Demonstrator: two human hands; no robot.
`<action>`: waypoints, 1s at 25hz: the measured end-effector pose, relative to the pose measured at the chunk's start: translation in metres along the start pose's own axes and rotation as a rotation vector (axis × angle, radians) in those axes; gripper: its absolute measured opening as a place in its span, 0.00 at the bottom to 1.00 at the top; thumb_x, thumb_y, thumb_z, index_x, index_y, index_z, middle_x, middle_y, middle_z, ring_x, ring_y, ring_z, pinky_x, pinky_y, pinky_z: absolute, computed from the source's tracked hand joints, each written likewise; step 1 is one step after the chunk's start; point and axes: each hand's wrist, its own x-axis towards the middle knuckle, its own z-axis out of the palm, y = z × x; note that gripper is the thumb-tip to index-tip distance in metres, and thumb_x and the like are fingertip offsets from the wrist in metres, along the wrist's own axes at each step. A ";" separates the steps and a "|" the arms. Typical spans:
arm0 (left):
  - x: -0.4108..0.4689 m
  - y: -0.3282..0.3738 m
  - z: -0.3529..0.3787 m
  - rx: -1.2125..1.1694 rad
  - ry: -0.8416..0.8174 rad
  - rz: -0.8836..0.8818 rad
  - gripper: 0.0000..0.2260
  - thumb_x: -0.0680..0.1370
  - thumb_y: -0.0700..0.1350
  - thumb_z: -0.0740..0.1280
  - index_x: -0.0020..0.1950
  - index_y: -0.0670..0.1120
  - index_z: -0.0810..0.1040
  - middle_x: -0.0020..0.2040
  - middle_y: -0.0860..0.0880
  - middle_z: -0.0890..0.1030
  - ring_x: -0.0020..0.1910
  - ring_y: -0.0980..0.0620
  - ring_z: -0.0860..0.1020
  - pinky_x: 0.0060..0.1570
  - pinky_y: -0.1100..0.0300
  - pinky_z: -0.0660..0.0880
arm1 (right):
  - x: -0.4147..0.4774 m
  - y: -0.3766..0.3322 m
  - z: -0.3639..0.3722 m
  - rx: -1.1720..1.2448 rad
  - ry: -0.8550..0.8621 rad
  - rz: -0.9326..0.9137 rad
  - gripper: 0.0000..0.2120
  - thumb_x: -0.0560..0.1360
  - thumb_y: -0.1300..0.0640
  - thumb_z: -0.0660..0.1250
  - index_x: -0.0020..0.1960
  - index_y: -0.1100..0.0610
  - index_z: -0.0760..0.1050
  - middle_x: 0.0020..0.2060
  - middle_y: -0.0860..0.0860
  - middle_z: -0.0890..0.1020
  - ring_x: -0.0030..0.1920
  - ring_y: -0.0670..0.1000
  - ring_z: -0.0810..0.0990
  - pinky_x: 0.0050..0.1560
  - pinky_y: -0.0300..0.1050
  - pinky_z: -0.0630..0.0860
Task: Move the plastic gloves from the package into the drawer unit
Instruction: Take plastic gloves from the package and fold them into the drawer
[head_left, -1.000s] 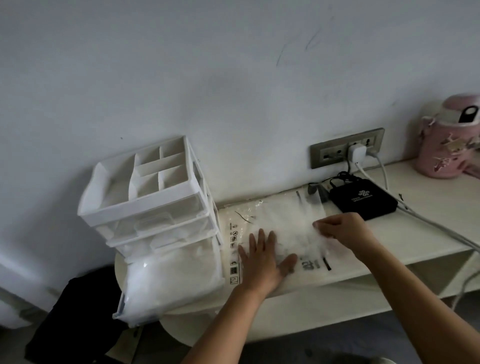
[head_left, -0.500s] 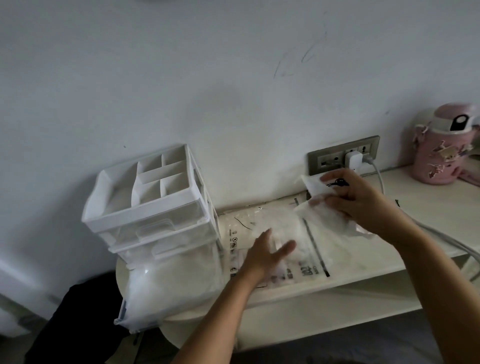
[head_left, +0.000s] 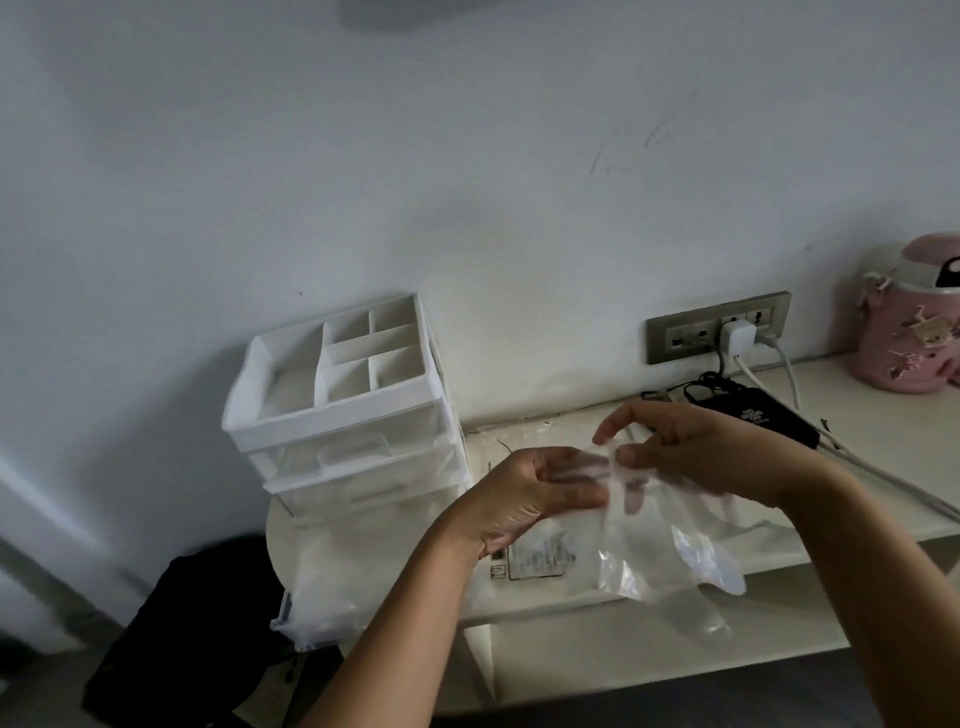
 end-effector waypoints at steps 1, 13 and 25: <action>-0.004 0.000 -0.001 0.051 0.096 -0.013 0.07 0.73 0.39 0.73 0.50 0.42 0.80 0.41 0.52 0.83 0.41 0.57 0.81 0.47 0.65 0.76 | 0.004 -0.003 0.006 -0.019 0.011 0.027 0.10 0.76 0.52 0.63 0.57 0.50 0.73 0.35 0.53 0.84 0.23 0.47 0.62 0.21 0.36 0.58; -0.086 -0.025 -0.093 0.348 0.747 -0.060 0.12 0.80 0.48 0.63 0.39 0.49 0.81 0.29 0.45 0.74 0.22 0.56 0.68 0.23 0.67 0.64 | 0.078 -0.011 0.073 -0.364 0.292 0.108 0.12 0.76 0.48 0.65 0.42 0.54 0.80 0.28 0.48 0.78 0.29 0.45 0.74 0.32 0.36 0.70; -0.105 -0.059 -0.153 1.008 0.889 -0.352 0.20 0.80 0.55 0.60 0.36 0.42 0.75 0.33 0.45 0.80 0.37 0.44 0.80 0.41 0.53 0.75 | 0.128 -0.025 0.204 -0.561 0.002 -0.516 0.20 0.74 0.70 0.58 0.56 0.54 0.81 0.55 0.48 0.82 0.55 0.44 0.78 0.58 0.36 0.72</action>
